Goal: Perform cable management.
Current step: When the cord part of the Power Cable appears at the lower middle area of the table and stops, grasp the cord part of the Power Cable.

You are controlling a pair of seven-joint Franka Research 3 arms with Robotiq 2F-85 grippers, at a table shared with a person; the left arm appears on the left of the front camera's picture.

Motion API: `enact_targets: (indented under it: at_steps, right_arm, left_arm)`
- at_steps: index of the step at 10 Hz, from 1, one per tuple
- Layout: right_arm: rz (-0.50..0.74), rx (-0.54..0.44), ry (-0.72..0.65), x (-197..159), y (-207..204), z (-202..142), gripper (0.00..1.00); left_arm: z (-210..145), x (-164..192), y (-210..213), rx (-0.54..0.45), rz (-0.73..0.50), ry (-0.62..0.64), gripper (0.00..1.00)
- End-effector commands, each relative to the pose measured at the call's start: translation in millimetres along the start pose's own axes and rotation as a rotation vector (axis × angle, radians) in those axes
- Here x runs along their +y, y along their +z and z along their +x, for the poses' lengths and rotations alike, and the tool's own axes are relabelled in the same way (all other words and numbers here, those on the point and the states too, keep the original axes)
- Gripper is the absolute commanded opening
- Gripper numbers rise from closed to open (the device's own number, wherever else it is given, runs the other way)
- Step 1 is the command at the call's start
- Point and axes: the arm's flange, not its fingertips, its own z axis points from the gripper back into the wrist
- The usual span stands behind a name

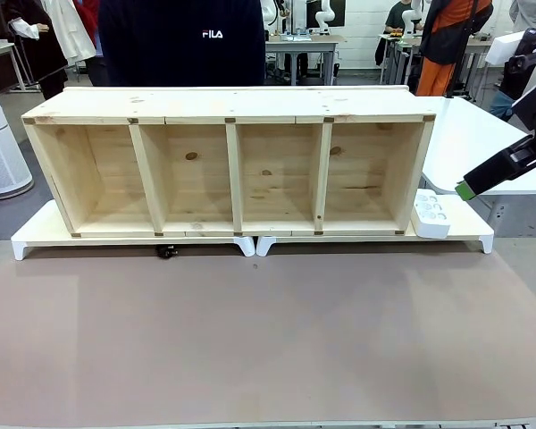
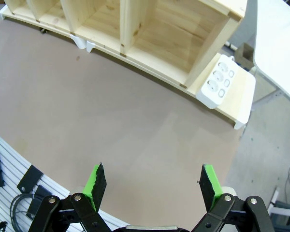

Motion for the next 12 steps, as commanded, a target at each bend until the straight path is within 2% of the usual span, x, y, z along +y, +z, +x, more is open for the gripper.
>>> enact_targets:
  at_steps: [1, 12]
  right_arm:
    - [0.002, -0.001, 0.005, 0.4, 0.3, -0.1, 1.00]
    - [0.002, -0.001, 0.005, 0.4, 0.3, -0.1, 1.00]
  left_arm:
    - [0.0, 0.0, 0.0, 0.000, 0.000, 0.000, 1.00]
    - [0.0, 0.0, 0.0, 0.000, 0.000, 0.000, 1.00]
